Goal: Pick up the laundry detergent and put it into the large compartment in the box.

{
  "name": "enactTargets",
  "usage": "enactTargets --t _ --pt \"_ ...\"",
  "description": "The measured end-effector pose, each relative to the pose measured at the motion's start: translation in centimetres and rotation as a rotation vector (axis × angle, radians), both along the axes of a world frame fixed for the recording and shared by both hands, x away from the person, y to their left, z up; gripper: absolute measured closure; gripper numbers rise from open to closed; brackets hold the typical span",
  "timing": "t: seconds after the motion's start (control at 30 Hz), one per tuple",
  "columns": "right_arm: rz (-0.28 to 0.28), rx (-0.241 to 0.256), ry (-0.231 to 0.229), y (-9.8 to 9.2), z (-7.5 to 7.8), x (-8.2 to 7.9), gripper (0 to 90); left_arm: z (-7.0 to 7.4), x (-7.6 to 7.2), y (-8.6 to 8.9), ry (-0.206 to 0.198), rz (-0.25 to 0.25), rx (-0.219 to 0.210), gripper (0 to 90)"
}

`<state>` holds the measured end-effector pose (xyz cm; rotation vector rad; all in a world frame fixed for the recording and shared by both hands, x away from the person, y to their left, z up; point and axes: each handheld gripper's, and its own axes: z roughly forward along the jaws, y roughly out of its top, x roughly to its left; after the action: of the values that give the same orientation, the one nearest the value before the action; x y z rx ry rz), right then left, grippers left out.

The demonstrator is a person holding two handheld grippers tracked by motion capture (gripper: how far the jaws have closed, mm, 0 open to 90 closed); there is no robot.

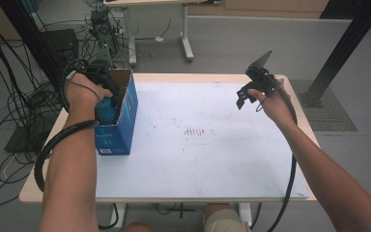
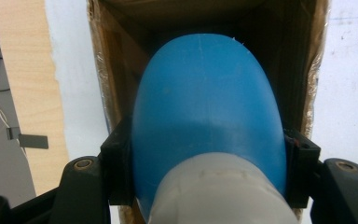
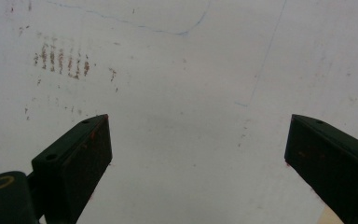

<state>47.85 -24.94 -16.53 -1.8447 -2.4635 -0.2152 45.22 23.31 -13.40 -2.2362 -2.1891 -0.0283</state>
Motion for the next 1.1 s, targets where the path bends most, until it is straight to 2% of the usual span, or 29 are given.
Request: enactTargets --t 0.17,0.63,1.1 --pt "-0.001 0.002 0.000 0.0 -0.1 0.0 7.1 -0.7 -0.1 0.0 -0.003 -0.004 -0.001 37.5" --pt "-0.003 -0.004 0.006 0.0 -0.2 0.1 7.1 -2.9 0.0 -0.6 0.027 -0.035 0.007 37.5" --pt "-0.003 0.002 0.009 0.1 -0.2 0.2 7.1 -3.0 -0.7 -0.5 0.014 -0.038 0.005 37.4"
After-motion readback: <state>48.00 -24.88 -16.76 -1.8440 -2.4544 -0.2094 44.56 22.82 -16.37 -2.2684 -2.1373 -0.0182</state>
